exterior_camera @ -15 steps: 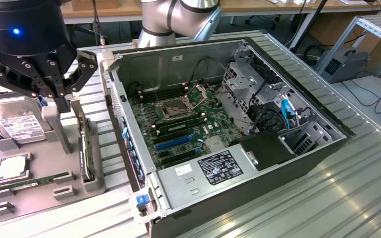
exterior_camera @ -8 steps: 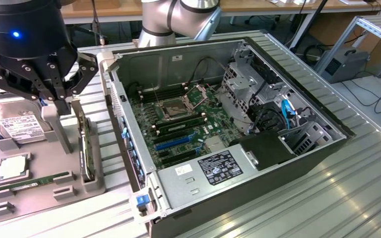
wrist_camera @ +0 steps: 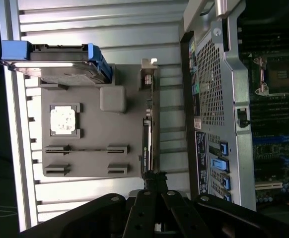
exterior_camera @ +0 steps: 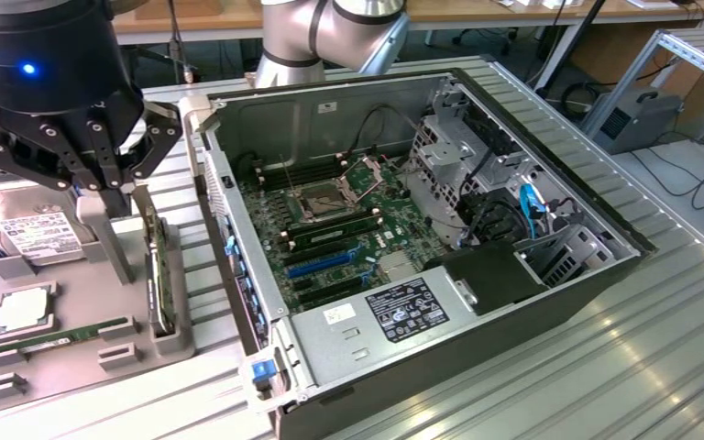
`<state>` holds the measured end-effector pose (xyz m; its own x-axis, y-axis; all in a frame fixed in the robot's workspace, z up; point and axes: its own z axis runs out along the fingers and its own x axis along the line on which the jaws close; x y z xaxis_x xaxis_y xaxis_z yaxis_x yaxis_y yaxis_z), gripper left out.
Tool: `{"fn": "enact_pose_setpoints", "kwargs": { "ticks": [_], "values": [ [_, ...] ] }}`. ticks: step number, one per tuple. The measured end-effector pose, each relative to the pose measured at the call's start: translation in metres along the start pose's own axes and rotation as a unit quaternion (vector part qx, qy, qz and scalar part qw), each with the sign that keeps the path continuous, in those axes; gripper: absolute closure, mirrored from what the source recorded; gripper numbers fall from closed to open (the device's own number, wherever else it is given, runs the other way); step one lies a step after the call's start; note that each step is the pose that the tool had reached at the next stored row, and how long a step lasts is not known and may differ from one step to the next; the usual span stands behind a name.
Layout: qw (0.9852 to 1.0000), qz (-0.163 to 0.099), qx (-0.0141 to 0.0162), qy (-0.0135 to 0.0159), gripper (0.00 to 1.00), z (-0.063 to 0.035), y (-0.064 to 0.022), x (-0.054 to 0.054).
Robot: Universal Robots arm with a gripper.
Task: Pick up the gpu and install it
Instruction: 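Reach for the gpu, then pick up the gpu and move the gpu toward the slot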
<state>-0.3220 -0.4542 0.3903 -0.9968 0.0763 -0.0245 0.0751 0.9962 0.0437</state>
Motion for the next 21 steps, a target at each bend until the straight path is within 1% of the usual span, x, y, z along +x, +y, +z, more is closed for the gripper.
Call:
{"fn": "enact_pose_setpoints", "kwargs": {
  "ticks": [15,17,18,21],
  "values": [
    [1.0000,0.000,0.0000,0.0000,0.89,0.0000,-0.0005,0.0000],
    [1.0000,0.000,0.0000,0.0000,0.76,0.0000,-0.0005,0.0000],
    [1.0000,0.000,0.0000,0.0000,0.76,0.0000,-0.0005,0.0000],
    [1.0000,0.000,0.0000,0.0000,0.58,0.0000,-0.0005,0.0000]
  ]
}}
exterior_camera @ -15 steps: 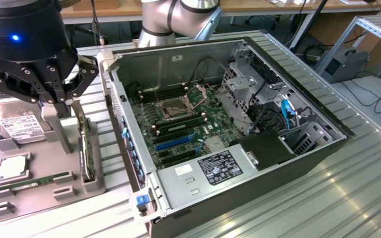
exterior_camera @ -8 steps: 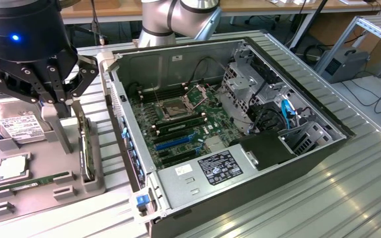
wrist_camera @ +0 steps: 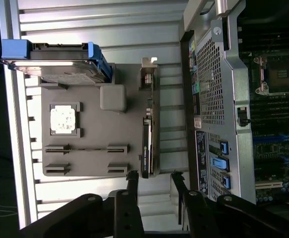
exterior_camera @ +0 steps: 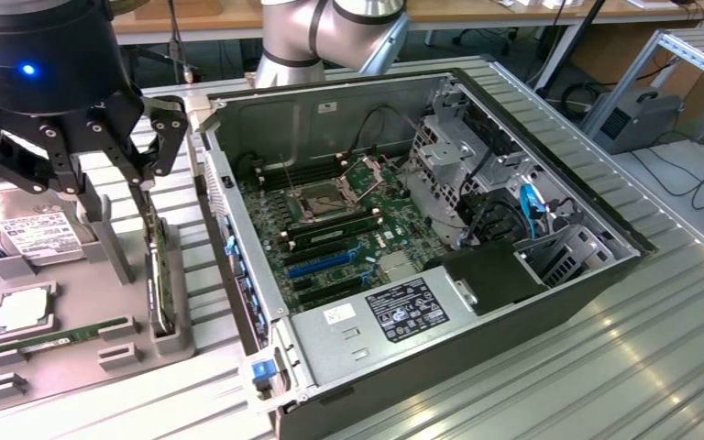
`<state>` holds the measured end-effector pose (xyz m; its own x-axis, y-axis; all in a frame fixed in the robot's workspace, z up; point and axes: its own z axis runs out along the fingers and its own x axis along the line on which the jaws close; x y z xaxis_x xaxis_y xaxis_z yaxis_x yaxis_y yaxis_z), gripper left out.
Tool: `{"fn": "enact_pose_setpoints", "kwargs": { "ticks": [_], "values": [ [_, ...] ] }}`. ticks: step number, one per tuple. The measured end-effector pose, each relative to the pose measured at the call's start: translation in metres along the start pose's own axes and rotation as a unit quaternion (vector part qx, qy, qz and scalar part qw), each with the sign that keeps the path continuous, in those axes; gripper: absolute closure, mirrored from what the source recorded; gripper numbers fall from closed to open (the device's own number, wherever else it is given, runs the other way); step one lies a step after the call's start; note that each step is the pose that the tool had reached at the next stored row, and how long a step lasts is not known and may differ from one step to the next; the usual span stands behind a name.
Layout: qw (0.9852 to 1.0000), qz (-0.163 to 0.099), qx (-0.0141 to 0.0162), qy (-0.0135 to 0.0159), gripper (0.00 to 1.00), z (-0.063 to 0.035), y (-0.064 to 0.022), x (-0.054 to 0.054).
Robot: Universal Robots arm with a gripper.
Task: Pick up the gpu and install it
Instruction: 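Pick up the gpu and move the gpu toward the slot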
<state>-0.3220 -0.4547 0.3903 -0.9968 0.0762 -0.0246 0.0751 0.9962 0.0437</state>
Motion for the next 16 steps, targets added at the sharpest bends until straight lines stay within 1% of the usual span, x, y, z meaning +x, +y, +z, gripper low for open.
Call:
{"fn": "enact_pose_setpoints", "kwargs": {
  "ticks": [10,16],
  "values": [
    [1.0000,0.000,0.0000,0.0000,0.58,0.0008,0.0000,0.0000],
    [1.0000,0.000,0.0000,0.0000,0.58,0.0058,-0.0002,0.0001]
  ]
}}
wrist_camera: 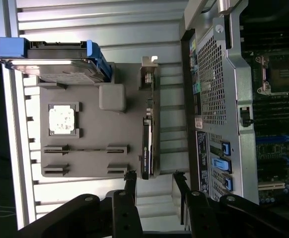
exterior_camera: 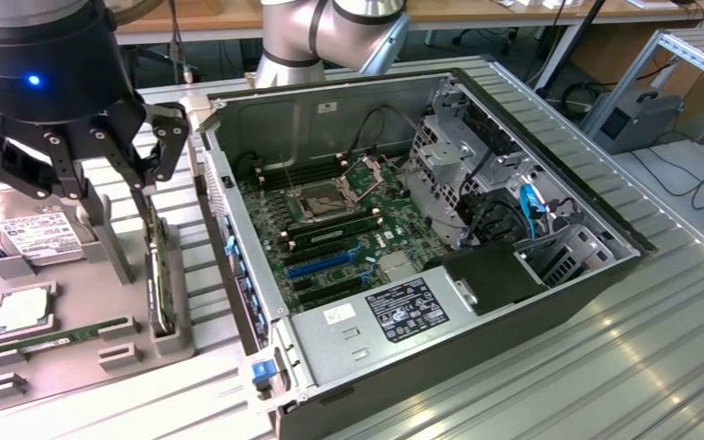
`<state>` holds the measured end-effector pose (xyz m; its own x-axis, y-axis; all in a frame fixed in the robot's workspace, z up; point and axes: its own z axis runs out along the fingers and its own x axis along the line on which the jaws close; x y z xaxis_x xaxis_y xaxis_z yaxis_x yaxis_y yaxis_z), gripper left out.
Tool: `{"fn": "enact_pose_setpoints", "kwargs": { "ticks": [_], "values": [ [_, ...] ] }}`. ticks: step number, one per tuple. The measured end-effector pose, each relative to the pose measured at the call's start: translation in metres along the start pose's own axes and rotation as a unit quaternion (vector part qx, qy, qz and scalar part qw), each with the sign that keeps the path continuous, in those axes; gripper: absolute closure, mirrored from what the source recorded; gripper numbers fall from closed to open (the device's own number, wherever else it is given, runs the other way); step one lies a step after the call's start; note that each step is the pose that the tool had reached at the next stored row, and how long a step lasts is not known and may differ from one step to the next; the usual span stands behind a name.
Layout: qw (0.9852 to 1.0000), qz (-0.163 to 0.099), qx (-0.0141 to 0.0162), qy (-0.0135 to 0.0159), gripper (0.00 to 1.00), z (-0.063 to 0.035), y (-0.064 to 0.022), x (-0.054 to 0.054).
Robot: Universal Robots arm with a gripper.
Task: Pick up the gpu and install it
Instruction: 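Pick up the gpu and move the gpu toward the slot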
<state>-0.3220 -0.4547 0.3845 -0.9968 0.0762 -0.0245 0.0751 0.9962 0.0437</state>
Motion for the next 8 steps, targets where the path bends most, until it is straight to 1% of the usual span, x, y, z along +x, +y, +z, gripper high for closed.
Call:
{"fn": "enact_pose_setpoints", "kwargs": {
  "ticks": [8],
  "values": [
    [1.0000,0.000,0.0000,0.0000,0.58,0.0036,-0.0002,0.0001]
  ]
}}
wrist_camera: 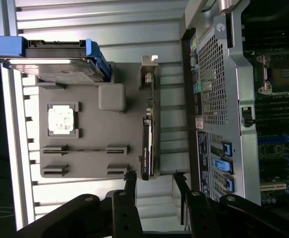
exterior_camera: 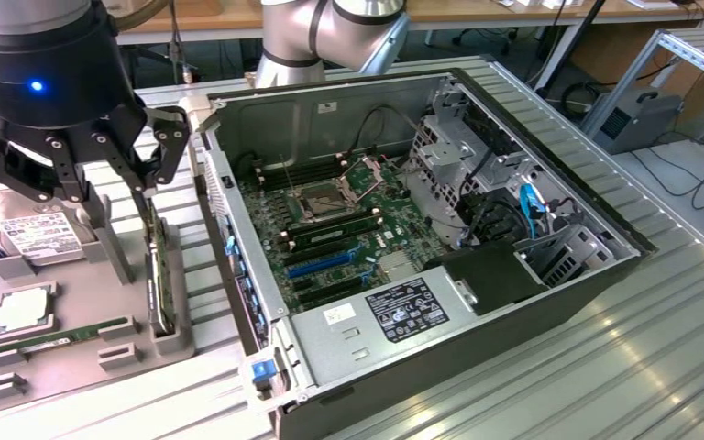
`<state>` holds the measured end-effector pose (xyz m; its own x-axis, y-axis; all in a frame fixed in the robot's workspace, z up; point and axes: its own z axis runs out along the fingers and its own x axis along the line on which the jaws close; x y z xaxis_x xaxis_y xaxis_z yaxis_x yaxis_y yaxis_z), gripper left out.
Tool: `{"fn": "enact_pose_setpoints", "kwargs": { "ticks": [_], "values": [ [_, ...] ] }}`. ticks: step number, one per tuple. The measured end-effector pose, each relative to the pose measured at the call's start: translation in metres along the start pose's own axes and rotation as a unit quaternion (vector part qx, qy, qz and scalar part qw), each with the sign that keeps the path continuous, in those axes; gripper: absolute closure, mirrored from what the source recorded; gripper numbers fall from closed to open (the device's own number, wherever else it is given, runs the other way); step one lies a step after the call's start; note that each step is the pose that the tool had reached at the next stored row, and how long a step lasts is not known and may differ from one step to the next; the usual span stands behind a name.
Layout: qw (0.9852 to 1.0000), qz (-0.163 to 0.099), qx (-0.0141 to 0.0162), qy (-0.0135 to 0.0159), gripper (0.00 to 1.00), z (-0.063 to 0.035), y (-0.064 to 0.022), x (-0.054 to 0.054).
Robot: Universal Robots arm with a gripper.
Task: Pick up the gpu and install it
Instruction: 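Pick up the gpu and move the gpu toward the slot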
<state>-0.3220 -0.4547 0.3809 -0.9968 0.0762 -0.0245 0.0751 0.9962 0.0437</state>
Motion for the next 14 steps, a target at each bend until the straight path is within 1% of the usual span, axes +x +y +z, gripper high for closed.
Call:
{"fn": "enact_pose_setpoints", "kwargs": {
  "ticks": [14],
  "values": [
    [1.0000,0.000,0.0000,0.0000,0.58,0.0047,-0.0002,0.0001]
  ]
}}
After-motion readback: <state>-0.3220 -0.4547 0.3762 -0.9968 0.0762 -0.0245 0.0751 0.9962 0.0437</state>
